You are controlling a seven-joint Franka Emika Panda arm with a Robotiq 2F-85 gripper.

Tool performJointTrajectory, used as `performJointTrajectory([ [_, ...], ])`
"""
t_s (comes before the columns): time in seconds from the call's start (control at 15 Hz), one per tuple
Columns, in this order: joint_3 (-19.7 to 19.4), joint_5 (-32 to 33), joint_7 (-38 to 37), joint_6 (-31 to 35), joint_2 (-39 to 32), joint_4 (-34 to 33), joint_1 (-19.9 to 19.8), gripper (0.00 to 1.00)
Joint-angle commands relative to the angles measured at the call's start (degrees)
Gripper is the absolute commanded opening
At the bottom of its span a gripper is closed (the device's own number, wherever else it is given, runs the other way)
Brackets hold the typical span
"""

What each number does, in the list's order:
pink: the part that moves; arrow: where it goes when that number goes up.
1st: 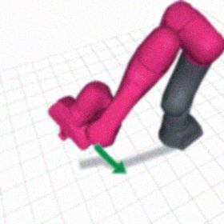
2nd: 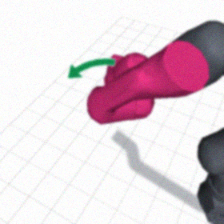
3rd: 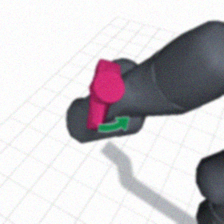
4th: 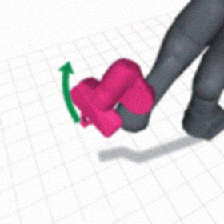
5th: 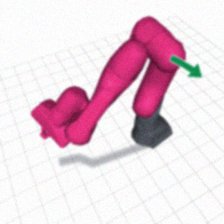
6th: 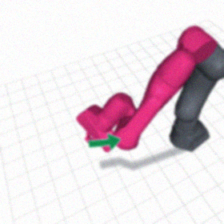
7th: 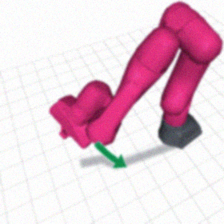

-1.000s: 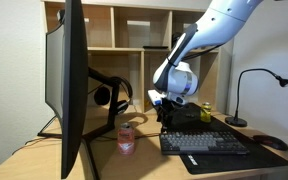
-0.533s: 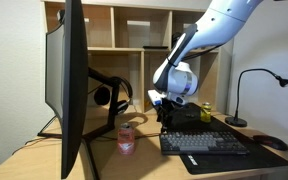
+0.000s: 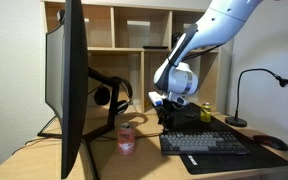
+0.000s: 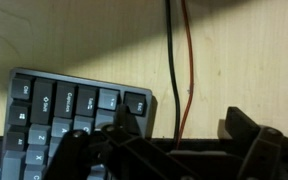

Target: Press the escape key on the keyboard

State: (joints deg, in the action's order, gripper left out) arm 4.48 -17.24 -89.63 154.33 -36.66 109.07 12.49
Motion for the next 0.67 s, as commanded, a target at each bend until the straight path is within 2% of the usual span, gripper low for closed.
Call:
performJointTrajectory([
  [0.0,-0.35,-0.06,0.51,-1.22,0.27,-0.15,0.3,1.0],
  [0.27,-0.5,0.19,1.66,3.52,-0.29,-0.28,0.6,1.0],
  [0.4,-0.83,0.07,-0.2,5.09,2.58,2.89,2.18,1.0],
  [0.47,-0.34,-0.33,0.79,3.02,0.51,0.19,0.88,1.0],
  [0.6,-0.3,-0.26,0.48,3.52,0.79,0.4,1.58,1.0],
])
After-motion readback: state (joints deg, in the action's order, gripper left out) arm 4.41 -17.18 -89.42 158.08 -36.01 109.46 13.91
